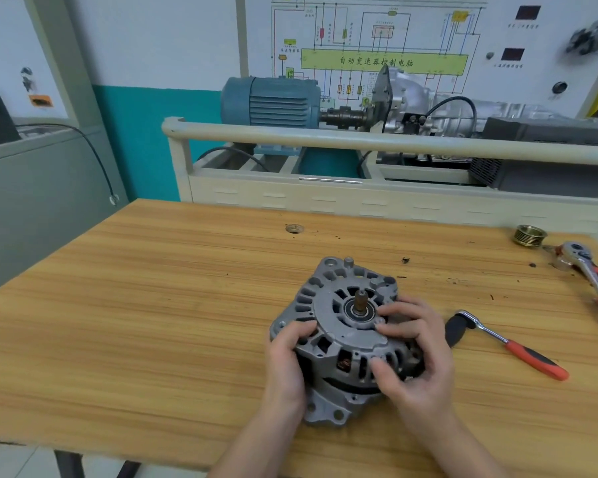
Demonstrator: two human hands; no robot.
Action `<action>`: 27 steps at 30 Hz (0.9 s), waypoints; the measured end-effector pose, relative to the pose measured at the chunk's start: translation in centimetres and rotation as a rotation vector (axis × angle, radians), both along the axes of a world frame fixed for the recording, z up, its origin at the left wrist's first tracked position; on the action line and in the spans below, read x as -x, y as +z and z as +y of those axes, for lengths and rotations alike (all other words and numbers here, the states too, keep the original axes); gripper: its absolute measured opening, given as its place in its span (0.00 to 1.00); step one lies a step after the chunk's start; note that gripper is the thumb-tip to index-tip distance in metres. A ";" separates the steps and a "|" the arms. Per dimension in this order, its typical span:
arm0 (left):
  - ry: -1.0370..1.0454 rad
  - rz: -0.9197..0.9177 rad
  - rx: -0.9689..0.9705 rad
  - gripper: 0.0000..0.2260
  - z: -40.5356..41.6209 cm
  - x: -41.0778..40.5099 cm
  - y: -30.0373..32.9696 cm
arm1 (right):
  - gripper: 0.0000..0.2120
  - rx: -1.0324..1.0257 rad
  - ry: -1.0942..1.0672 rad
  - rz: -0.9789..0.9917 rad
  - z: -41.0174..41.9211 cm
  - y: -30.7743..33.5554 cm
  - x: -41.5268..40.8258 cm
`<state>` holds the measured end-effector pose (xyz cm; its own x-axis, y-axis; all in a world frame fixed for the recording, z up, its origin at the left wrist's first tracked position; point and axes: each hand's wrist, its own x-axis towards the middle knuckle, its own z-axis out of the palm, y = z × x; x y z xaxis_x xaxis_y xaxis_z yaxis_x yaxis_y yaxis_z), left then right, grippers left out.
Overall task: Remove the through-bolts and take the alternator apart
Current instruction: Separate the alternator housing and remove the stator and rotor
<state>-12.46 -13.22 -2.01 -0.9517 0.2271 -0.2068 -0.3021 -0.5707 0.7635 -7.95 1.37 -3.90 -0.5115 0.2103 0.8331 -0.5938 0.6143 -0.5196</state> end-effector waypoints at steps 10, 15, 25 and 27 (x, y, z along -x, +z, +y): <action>0.124 0.034 0.046 0.11 0.3 0.9 1.7 | 0.21 0.620 0.240 -0.897 3.0 6.4 3.8; 0.180 0.027 -0.012 0.13 1.6 0.9 1.8 | 0.17 0.825 0.313 -0.863 2.8 6.5 4.8; 0.094 0.071 0.062 0.11 2.2 2.3 3.7 | 0.14 0.996 0.196 -0.770 3.9 6.9 4.5; 0.074 0.102 0.060 0.13 2.0 2.7 4.1 | 0.12 1.010 0.211 -0.731 4.0 7.2 4.4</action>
<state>-15.16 -11.20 2.07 -0.9821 0.1458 -0.1194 -0.1801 -0.5409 0.8216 -12.38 5.40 3.31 -0.8845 0.4447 -0.1412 -0.0085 -0.3180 -0.9481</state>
